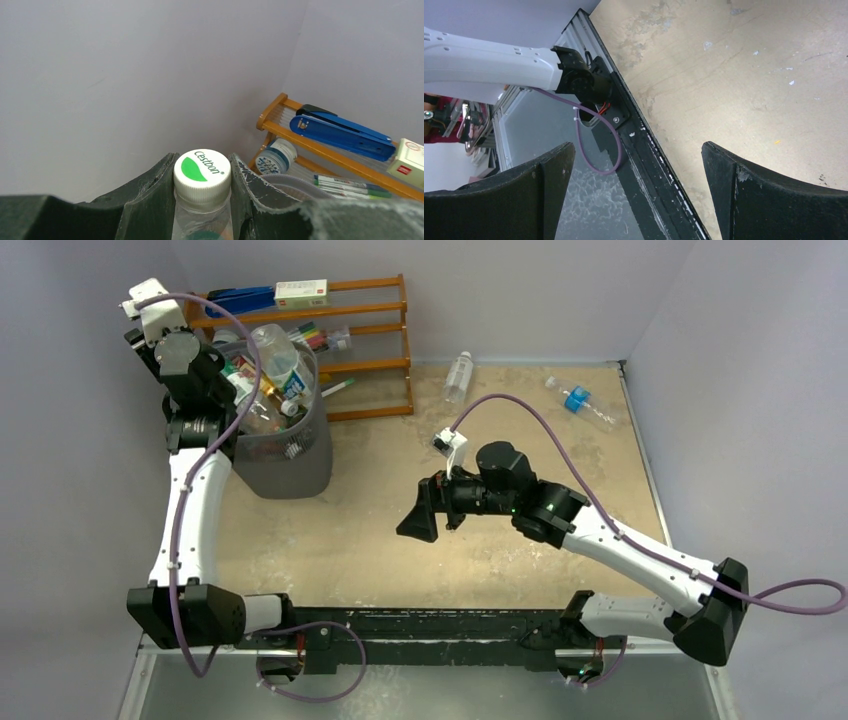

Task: Put the plastic bottles in the bin
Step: Place the plastic bottle in the trash bin.

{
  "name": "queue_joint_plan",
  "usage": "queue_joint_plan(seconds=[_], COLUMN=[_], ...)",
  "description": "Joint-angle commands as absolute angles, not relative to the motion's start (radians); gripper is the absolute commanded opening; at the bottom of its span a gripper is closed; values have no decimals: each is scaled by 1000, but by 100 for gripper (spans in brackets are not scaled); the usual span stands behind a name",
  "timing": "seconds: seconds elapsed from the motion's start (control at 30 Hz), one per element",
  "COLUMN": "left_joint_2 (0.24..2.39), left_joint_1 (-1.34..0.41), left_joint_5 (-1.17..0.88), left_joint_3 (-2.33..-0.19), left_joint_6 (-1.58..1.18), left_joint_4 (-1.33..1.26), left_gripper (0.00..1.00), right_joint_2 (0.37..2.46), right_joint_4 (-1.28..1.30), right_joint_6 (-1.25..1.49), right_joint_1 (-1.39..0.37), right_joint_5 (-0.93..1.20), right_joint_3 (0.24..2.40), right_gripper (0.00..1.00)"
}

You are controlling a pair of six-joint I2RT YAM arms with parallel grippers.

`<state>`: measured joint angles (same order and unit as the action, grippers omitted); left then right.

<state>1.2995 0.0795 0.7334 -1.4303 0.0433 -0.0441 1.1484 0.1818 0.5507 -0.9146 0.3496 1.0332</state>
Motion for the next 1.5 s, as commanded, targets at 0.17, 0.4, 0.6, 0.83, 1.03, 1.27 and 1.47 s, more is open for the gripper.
queue_joint_plan(seconds=[0.17, 0.4, 0.6, 0.83, 1.03, 1.27, 1.47], left_joint_2=[1216, 1239, 1238, 1186, 1192, 1187, 1201], left_joint_1=[83, 83, 83, 83, 83, 83, 83], left_joint_5=[596, 604, 634, 602, 590, 603, 575], left_joint_3=[-1352, -1350, -1343, -1300, -1429, -1578, -1681], left_joint_6=[-9, -4, -30, -80, -167, -356, -437], left_joint_4=[-37, 22, 67, 111, 296, 542, 672], left_gripper=[17, 20, 27, 53, 71, 76, 78], right_joint_2=[1142, 1099, 1053, 1020, 996, 975, 953], right_joint_4=[110, 110, 123, 126, 131, 150, 150], right_joint_6=[563, 579, 593, 612, 626, 626, 632], right_joint_1=[-914, -914, -914, -914, -914, -914, -914], right_joint_5=[374, 360, 320, 314, 318, 316, 311], right_joint_3=[1033, 1017, 1012, 1004, 997, 996, 981], right_gripper=[100, 100, 100, 100, 100, 100, 100])
